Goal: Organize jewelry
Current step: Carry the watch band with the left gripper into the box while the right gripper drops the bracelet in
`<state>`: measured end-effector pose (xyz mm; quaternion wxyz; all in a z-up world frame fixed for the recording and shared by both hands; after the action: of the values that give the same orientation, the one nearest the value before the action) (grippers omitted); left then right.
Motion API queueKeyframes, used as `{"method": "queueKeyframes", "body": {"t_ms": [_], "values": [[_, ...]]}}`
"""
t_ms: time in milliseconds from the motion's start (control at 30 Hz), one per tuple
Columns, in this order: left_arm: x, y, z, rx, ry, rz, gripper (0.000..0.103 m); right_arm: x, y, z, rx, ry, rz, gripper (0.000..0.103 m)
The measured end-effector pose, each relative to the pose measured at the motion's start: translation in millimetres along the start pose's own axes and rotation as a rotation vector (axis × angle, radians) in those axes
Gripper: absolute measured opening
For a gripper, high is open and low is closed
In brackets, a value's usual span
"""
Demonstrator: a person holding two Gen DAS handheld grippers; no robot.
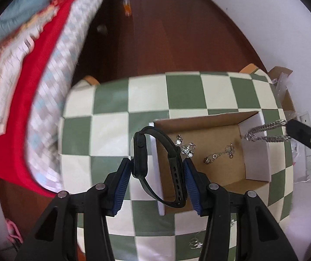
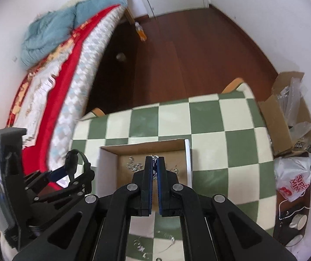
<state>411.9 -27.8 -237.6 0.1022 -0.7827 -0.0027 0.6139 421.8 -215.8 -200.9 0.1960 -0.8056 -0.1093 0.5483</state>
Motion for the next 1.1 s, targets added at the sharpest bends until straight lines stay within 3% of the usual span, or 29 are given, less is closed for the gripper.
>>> {"method": "queueKeyframes", "body": {"t_ms": [167, 400, 467, 533, 667, 733, 800, 900, 1000, 1100], "values": [[20.6, 8.2, -4.3, -0.015, -0.08, 0.055, 0.048, 42.4, 20.6, -1.7, -0.002, -0.074, 0.033, 0.004], [21.0, 13.7, -6.4, -0.047, -0.145, 0.112, 0.053, 58.4, 24.9, -0.2, 0.024, -0.136, 0.016, 0.006], [16.7, 13.3, -7.4, -0.054, -0.136, 0.116, 0.065, 57.0, 23.1, -1.0, 0.023, -0.142, 0.018, 0.017], [12.6, 12.2, -8.6, -0.065, -0.131, 0.126, 0.088, 53.3, 21.5, -1.5, 0.023, -0.14, 0.024, 0.04], [-3.1, 6.8, -8.1, -0.077, -0.108, 0.129, 0.091, 41.8, 18.3, -0.8, 0.026, -0.129, 0.029, 0.05], [-10.5, 1.3, -6.8, -0.09, -0.09, 0.117, 0.098, 35.6, 17.8, 1.5, 0.028, -0.128, 0.04, 0.062], [-18.4, -5.7, -5.2, -0.11, -0.067, 0.103, 0.098, 28.8, 17.6, 4.1, 0.023, -0.12, 0.06, 0.071], [-33.0, -21.3, -3.2, -0.124, 0.008, 0.012, 0.098, 18.3, 17.4, 10.5, -0.008, -0.111, 0.104, 0.091], [-48.1, -37.4, 3.3, -0.14, 0.11, -0.096, 0.103, 9.7, 17.8, 23.8, -0.052, -0.118, 0.178, 0.094], [-54.6, -43.7, 13.9, -0.156, 0.158, -0.133, 0.103, 5.0, 17.2, 42.5, -0.095, -0.129, 0.245, 0.101]]}}
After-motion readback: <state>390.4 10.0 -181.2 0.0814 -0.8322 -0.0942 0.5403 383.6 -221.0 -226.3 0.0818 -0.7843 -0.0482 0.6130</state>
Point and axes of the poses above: each gripper's, at about its wrist camera, not at the fingertips, and x roughly the way its jaws point, y to its right, z to its underside, the point moved 8 cm from there along x, roughly the way its jaws point, and after that the axes turned 11 degrees about -z, right-handed, at the moved point
